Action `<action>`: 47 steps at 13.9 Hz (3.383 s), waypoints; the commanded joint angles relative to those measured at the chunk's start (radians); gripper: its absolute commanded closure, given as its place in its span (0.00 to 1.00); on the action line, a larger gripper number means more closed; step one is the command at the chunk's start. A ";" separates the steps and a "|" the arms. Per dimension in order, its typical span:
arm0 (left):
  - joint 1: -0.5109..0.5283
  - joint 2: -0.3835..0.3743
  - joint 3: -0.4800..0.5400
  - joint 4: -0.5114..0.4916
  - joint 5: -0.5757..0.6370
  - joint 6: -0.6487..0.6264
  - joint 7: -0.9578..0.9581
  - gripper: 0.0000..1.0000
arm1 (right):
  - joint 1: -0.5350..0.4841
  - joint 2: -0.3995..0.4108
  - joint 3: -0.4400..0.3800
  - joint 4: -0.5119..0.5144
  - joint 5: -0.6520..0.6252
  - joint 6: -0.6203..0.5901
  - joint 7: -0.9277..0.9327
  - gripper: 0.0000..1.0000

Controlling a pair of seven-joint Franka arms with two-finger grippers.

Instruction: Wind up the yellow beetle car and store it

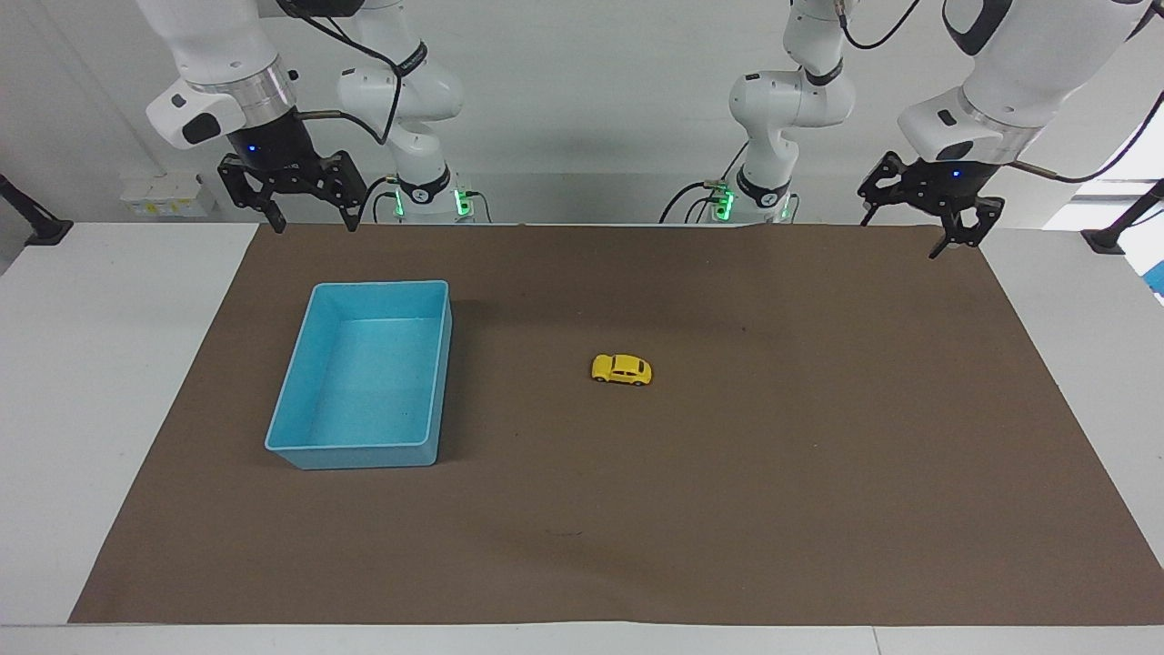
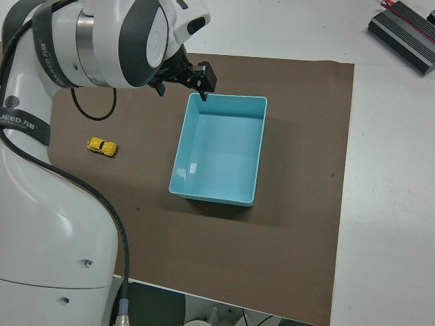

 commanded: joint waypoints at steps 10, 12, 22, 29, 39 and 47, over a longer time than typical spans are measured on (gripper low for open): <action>-0.119 0.098 0.010 -0.034 -0.052 0.134 0.560 0.00 | -0.011 -0.008 0.006 0.001 0.000 -0.008 0.017 0.00; -0.136 0.115 0.010 -0.055 -0.067 0.180 0.625 0.00 | -0.011 -0.008 0.006 0.001 0.000 -0.008 0.016 0.00; -0.341 0.210 0.011 -0.207 -0.075 0.537 0.617 0.00 | -0.011 -0.008 0.006 0.001 0.000 -0.008 0.016 0.00; -0.462 0.236 0.011 -0.382 -0.075 0.777 0.504 0.00 | -0.011 -0.008 0.006 0.001 0.000 -0.008 0.016 0.00; -0.567 0.316 0.019 -0.437 -0.060 0.895 0.343 0.17 | -0.011 -0.008 0.006 0.001 0.000 -0.008 0.017 0.00; -0.574 0.305 0.019 -0.471 -0.058 0.865 0.292 1.00 | -0.011 -0.008 0.006 0.001 0.000 -0.008 0.016 0.00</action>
